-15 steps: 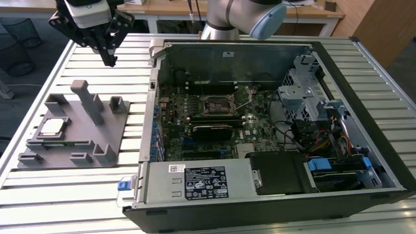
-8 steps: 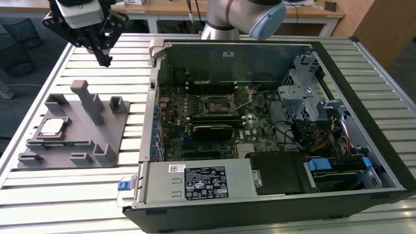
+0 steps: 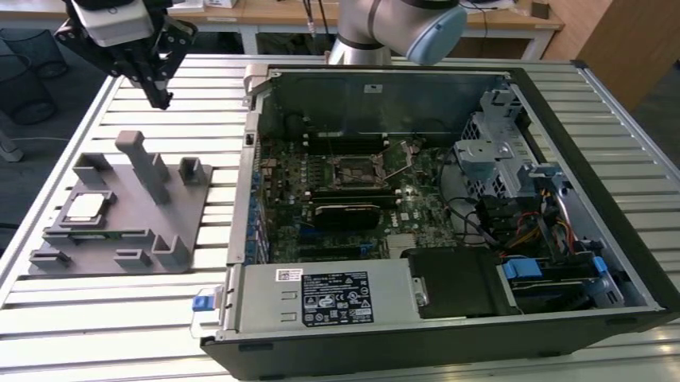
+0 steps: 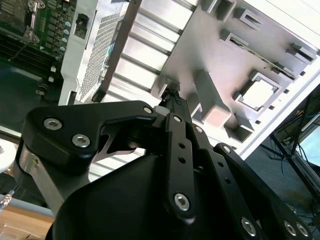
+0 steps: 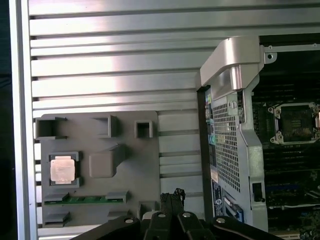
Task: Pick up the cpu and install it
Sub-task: 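Reach for the cpu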
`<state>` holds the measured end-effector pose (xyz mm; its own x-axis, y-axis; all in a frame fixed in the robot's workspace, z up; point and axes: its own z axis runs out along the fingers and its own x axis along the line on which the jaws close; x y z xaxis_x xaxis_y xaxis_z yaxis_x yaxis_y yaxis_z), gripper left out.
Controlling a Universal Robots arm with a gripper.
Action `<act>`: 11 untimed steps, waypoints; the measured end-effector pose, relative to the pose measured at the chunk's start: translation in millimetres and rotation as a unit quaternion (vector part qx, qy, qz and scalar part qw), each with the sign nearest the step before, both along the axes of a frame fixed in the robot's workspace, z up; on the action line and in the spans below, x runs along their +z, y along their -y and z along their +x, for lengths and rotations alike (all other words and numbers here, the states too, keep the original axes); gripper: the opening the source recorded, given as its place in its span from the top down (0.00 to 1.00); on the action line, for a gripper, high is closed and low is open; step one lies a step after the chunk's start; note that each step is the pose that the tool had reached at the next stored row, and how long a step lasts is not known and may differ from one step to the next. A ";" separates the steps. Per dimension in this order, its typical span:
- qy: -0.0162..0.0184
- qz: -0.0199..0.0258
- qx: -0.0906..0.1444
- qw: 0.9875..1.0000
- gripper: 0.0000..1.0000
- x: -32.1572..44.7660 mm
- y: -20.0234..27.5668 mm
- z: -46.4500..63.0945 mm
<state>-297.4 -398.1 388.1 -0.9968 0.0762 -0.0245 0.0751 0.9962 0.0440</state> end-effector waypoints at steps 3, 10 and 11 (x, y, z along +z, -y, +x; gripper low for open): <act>0.000 0.000 0.000 1.000 0.89 -0.2 0.0 -5.5; 0.000 0.000 0.000 1.000 0.89 -0.6 0.0 -21.3; 0.000 0.000 0.000 1.000 0.89 -0.6 0.1 -23.3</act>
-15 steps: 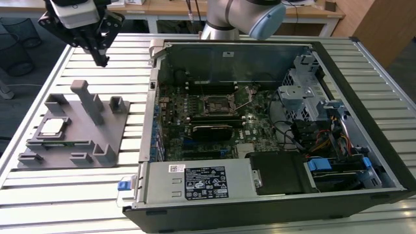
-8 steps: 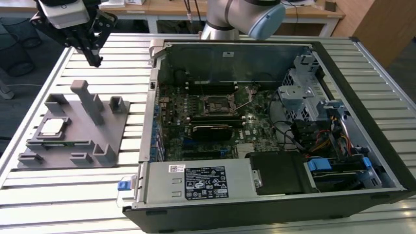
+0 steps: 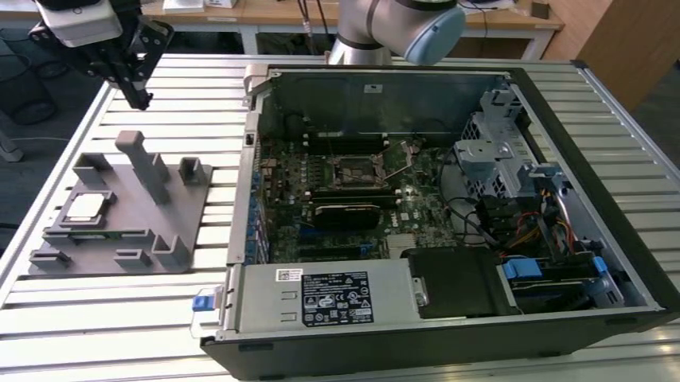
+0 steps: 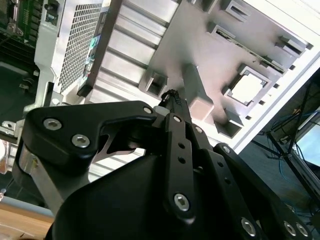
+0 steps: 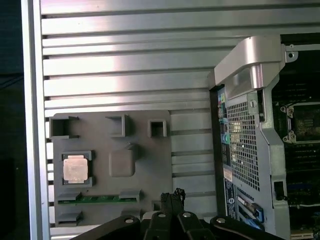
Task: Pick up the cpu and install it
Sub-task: 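Reach for the cpu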
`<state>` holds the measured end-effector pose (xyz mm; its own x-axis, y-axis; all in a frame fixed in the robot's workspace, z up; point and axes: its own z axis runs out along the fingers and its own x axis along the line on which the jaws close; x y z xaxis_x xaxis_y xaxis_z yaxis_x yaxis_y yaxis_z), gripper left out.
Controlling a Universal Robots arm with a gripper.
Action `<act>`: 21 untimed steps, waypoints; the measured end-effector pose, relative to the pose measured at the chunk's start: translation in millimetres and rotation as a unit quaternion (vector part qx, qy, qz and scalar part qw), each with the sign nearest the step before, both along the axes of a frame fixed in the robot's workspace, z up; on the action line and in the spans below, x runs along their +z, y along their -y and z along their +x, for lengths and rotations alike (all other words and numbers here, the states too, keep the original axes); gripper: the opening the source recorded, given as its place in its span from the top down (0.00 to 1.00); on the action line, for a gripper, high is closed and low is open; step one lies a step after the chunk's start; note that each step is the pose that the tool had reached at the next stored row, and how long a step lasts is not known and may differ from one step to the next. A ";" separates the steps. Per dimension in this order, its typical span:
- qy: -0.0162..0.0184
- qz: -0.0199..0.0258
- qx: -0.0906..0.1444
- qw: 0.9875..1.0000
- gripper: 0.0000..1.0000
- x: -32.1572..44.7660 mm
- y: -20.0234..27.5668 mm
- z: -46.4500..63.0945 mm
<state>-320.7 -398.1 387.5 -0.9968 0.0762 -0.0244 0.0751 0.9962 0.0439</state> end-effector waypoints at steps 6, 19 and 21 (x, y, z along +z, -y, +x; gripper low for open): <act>0.000 0.000 0.000 1.000 0.89 -0.8 3.4 -17.3; 0.000 0.000 0.000 1.000 0.89 -3.7 9.7 -47.7; 0.000 0.000 0.000 1.000 0.89 -4.1 9.7 -51.4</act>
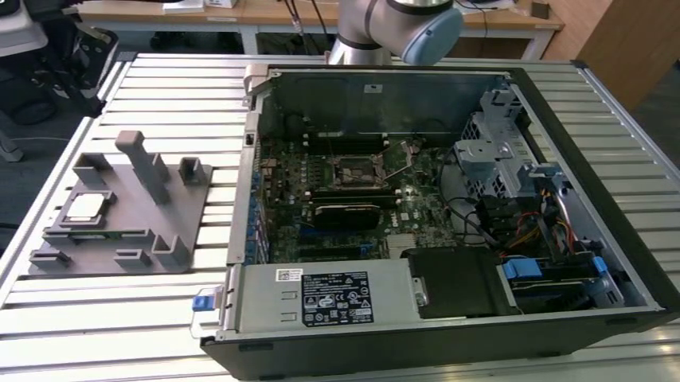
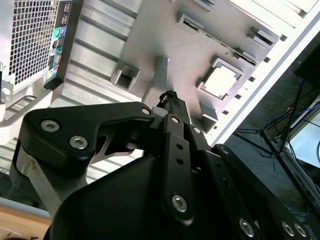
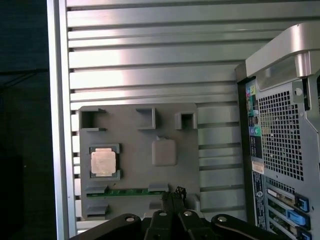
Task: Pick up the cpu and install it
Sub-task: 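Reach for the cpu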
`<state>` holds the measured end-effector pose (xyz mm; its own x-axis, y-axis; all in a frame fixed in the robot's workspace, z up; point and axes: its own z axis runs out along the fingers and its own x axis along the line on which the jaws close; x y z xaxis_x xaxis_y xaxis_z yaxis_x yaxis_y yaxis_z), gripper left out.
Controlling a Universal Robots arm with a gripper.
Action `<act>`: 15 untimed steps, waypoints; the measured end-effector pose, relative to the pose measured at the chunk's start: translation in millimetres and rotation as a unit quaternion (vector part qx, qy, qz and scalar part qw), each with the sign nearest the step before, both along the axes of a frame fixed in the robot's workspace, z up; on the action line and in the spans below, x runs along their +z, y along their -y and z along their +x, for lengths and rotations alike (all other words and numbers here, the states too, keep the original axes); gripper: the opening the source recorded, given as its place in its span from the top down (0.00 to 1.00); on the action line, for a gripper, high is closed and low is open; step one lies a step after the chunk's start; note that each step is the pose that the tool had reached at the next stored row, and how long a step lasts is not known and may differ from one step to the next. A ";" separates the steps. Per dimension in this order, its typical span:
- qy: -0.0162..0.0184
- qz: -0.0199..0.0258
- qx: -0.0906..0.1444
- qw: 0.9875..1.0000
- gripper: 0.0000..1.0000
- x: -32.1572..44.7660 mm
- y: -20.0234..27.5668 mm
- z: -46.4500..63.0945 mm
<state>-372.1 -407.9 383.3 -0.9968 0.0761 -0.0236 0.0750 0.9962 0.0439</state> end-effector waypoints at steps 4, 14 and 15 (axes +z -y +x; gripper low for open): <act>-0.001 0.000 0.000 1.000 0.89 -0.8 0.1 -6.8; -0.002 0.000 0.000 1.000 0.89 -3.0 0.7 -24.1; -0.002 0.000 0.000 1.000 0.89 -3.2 0.7 -25.8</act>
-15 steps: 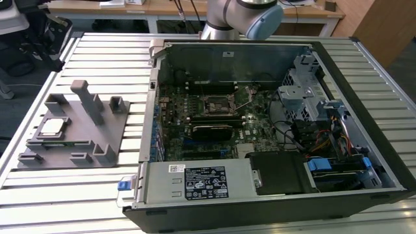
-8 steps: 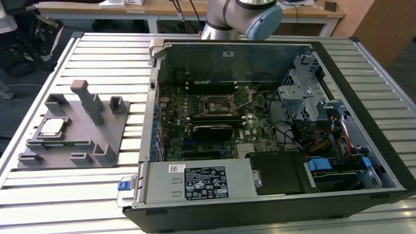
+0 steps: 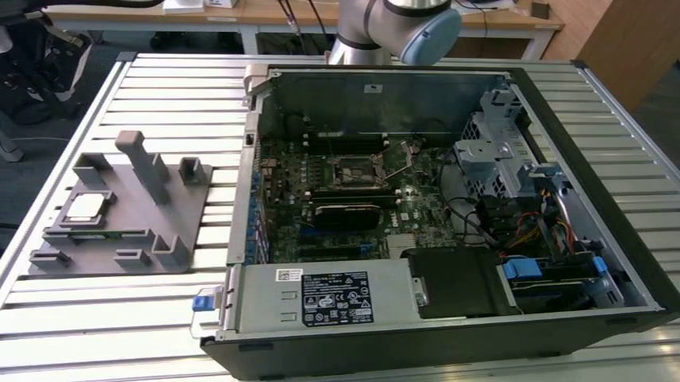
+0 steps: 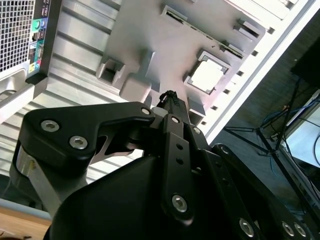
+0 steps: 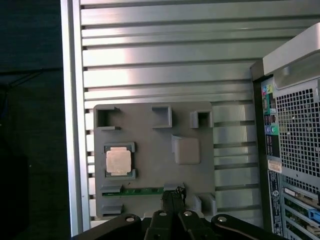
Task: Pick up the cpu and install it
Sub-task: 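Reach for the cpu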
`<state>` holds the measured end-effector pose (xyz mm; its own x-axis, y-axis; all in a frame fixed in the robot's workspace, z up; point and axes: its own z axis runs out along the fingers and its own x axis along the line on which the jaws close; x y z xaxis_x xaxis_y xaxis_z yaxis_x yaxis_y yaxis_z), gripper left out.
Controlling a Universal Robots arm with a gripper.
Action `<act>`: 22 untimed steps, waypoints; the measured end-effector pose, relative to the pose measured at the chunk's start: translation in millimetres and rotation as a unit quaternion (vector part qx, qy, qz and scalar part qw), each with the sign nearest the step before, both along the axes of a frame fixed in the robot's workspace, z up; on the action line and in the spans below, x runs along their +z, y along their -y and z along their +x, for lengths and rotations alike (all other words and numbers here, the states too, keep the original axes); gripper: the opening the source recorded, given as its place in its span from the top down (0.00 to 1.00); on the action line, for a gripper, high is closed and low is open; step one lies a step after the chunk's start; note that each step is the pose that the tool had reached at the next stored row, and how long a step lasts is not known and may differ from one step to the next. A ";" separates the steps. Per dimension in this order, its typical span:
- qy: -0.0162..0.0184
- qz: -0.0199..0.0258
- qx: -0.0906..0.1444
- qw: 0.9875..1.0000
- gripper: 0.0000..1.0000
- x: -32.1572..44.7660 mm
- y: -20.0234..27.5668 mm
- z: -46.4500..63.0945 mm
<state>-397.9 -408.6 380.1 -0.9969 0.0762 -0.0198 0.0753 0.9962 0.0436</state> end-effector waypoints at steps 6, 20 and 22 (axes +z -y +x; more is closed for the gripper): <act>0.000 0.000 0.000 1.000 0.89 -2.0 2.5 -13.6; -0.001 0.000 0.000 1.000 0.89 -8.8 10.6 -41.2; -0.001 0.000 0.000 1.000 0.89 -9.2 10.6 -43.3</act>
<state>-441.2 -419.1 371.0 -0.9969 0.0762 -0.0182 0.0753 0.9962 0.0436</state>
